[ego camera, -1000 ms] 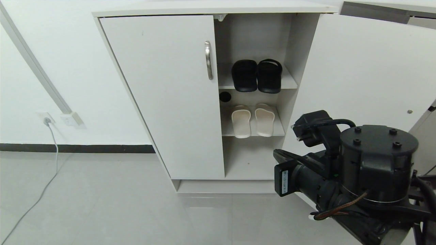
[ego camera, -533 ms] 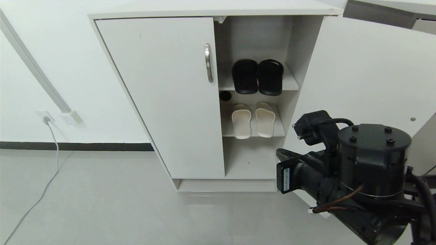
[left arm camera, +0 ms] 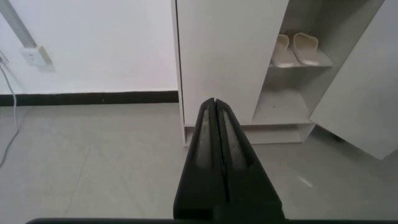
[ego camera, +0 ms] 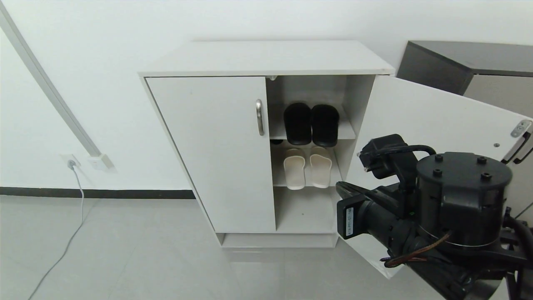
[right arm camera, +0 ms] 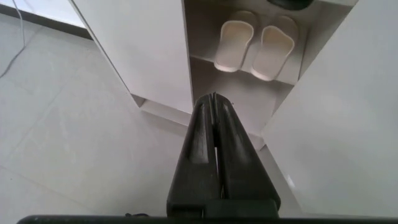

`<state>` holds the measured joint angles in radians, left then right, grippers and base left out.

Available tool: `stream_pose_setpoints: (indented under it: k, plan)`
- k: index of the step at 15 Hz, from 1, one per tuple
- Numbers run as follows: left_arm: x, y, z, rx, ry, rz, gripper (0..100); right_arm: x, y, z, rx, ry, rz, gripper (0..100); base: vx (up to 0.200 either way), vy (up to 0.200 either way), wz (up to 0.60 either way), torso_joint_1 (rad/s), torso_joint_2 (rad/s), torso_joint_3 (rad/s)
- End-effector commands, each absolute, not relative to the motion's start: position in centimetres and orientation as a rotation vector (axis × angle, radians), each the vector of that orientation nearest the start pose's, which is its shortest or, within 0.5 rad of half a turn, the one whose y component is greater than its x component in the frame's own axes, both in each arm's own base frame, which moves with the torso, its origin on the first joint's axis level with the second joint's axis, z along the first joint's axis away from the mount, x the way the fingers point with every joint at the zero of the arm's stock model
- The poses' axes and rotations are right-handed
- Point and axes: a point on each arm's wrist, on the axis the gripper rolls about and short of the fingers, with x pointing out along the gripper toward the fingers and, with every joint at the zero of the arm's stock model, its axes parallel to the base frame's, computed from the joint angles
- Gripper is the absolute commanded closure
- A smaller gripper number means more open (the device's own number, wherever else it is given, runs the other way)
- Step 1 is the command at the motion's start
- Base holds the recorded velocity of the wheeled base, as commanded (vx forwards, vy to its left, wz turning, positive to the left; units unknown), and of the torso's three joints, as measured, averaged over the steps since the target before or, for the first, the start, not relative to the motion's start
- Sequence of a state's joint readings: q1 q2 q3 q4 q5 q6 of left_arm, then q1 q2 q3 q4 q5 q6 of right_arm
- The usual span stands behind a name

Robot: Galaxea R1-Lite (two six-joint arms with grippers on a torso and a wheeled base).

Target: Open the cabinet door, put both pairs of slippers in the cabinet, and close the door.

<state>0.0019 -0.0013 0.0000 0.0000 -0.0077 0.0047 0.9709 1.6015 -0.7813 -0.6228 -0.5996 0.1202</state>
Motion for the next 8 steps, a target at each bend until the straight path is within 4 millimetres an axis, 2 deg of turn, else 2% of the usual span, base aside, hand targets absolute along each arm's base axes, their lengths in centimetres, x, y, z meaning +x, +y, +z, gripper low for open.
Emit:
stream_pose_setpoints:
  k: [1,8]
  plan:
    - [-2.28,-0.02,7.55,0.005,0.0,-0.005,100,16.92,22.41,20.37,-0.024,0.164,0.359,100,0.0,0.0,0.0,0.154,-0.47,-0.334]
    - [-2.28,-0.02,7.55,0.005,0.0,-0.005,100,16.97,22.33,20.29,-0.032,0.164,0.355,100,0.0,0.0,0.0,0.175,-0.48,-0.316]
